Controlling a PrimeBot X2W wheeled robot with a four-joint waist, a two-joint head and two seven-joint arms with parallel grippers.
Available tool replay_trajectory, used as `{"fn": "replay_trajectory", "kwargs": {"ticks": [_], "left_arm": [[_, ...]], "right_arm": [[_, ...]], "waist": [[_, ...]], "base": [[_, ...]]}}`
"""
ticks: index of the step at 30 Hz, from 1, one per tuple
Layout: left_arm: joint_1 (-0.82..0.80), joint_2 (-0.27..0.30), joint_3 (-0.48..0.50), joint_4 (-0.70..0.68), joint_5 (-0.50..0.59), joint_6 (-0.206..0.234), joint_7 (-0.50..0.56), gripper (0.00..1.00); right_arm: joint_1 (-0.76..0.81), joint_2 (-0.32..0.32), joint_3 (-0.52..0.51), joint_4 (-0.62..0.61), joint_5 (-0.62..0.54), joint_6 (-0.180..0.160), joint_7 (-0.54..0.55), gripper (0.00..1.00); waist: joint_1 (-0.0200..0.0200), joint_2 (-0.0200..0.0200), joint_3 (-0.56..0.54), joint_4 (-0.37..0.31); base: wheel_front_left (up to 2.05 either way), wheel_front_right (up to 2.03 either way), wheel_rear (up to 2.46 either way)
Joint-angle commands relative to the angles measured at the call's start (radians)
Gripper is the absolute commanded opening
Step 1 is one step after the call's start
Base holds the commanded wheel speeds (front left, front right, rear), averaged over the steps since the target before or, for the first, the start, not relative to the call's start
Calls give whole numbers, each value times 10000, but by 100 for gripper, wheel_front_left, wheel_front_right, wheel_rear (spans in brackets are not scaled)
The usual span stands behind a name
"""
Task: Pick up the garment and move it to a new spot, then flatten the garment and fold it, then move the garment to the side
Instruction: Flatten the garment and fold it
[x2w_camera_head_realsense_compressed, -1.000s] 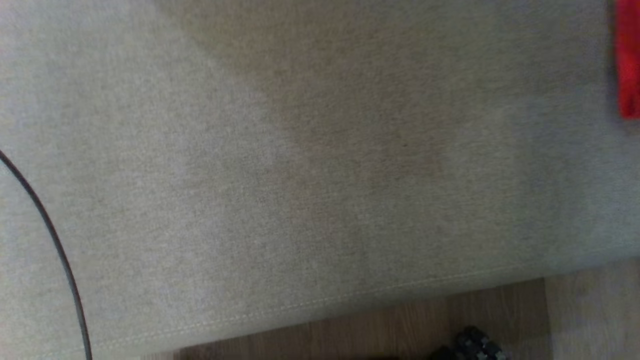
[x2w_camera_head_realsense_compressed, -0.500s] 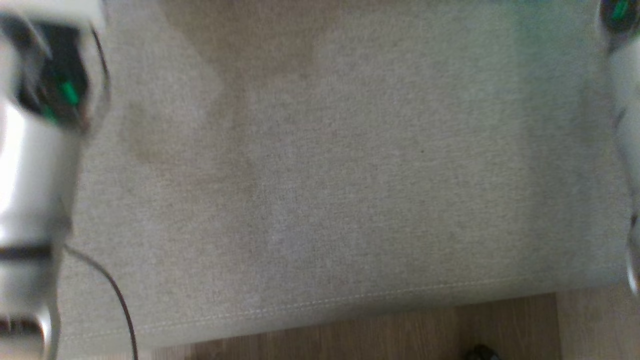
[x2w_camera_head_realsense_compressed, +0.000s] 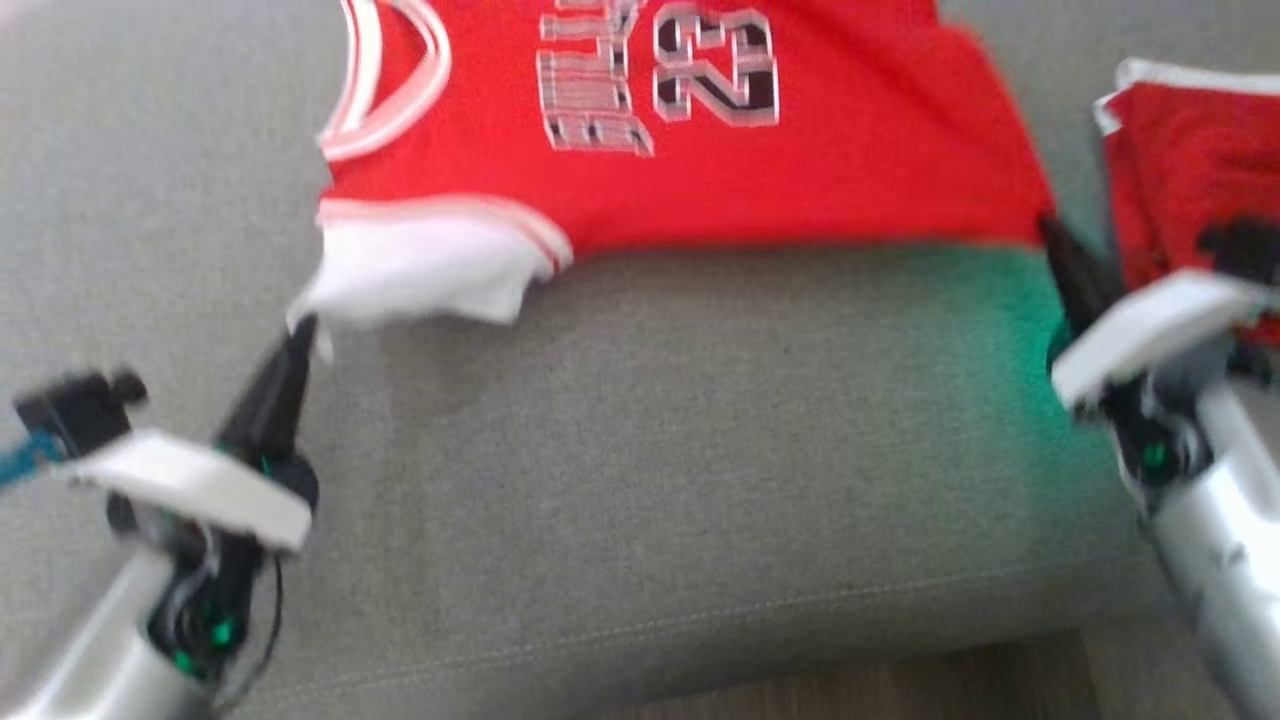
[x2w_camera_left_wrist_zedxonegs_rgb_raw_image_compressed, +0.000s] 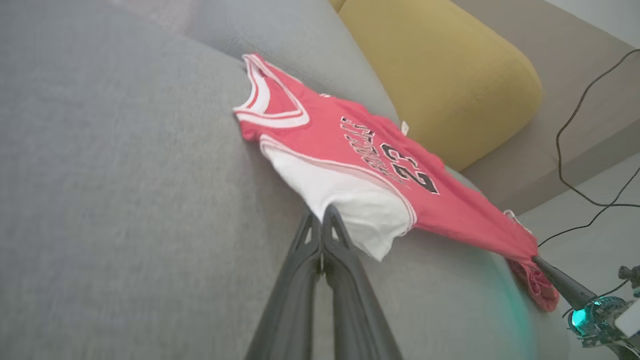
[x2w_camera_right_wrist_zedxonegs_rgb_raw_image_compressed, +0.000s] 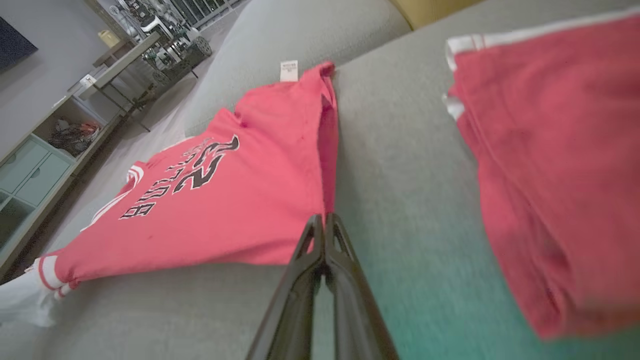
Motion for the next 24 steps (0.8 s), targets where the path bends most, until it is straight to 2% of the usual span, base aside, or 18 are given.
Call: {"fn": "replay_trajectory", "kwargs": {"ticks": [1, 6, 11, 12, 18, 21, 24], "left_arm": [[233, 545, 379, -381, -163, 112, 88, 0], [1516, 764, 407, -1263, -387, 674, 80, 0], [2925, 1079, 638, -2916, -633, 1431, -9, 0], [2925, 1079, 638, -2916, -633, 1431, -9, 0], [4552, 1498, 791, -5371, -1092, 2301, 104, 0], [4950, 1593, 956, -6311, -1502, 2660, 261, 0], [4717, 1426, 1098, -6684, -1931, 2881, 479, 0]], "right_arm": [[641, -262, -42, -515, 183, -2, 136, 0], [1950, -527, -403, -1185, 293, -2, 272, 0], [3199, -784, -870, -2073, 277, -2, 408, 0], [3199, -784, -870, -2073, 277, -2, 408, 0], [4944, -1134, -1937, -3523, -85, -2, 851, 0], [5410, -1005, -2648, -4339, -386, -2, 1272, 0], [5344, -607, -3155, -4830, -919, -2, 1915, 0]], "waist": [[0, -1, -535, -90], [0, -1, -925, -155], [0, -1, -1098, -53], [0, -1, -1098, -53], [0, -1, -1185, 190], [0, -1, -1210, 225], [0, -1, -1278, 255]], "base": [[0, 0, 0], [0, 0, 0], [0, 0, 0], [0, 0, 0], [0, 0, 0], [0, 0, 0], [0, 0, 0]]}}
